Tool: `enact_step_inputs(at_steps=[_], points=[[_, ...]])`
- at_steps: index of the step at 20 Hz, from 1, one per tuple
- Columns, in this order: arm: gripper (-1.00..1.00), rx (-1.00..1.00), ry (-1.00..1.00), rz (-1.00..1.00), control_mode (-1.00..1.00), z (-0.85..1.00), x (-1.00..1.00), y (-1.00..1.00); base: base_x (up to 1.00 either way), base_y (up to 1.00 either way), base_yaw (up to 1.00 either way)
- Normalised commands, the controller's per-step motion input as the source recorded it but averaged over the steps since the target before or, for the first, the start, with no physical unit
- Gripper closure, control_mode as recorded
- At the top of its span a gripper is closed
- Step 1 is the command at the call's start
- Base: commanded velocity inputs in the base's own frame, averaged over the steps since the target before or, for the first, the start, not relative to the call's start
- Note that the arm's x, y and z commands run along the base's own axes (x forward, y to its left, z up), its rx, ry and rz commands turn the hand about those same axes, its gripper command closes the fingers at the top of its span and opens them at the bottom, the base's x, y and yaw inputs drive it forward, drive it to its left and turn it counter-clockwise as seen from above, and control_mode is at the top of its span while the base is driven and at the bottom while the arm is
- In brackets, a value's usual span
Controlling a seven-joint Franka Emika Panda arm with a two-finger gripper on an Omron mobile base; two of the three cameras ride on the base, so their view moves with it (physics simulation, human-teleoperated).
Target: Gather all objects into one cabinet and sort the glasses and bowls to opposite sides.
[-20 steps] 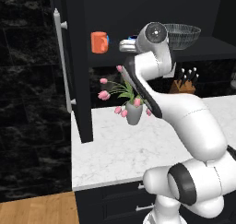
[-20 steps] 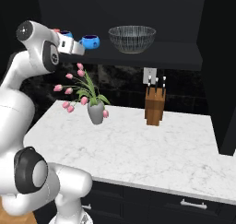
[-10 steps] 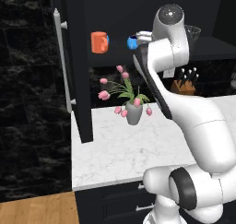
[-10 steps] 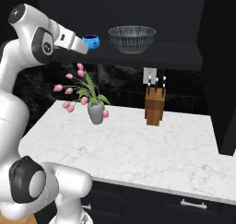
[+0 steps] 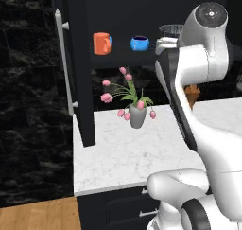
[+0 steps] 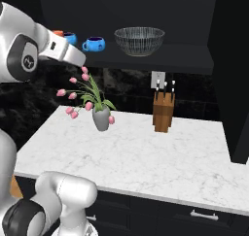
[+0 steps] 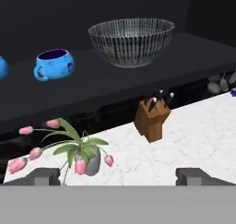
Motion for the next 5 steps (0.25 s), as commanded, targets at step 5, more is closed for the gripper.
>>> enact_step_inputs(at_steps=[5], points=[[-1.00, 0.00, 0.00, 0.09, -1.00, 0.01, -0.75, -0.05, 0.00, 0.00, 0.00]])
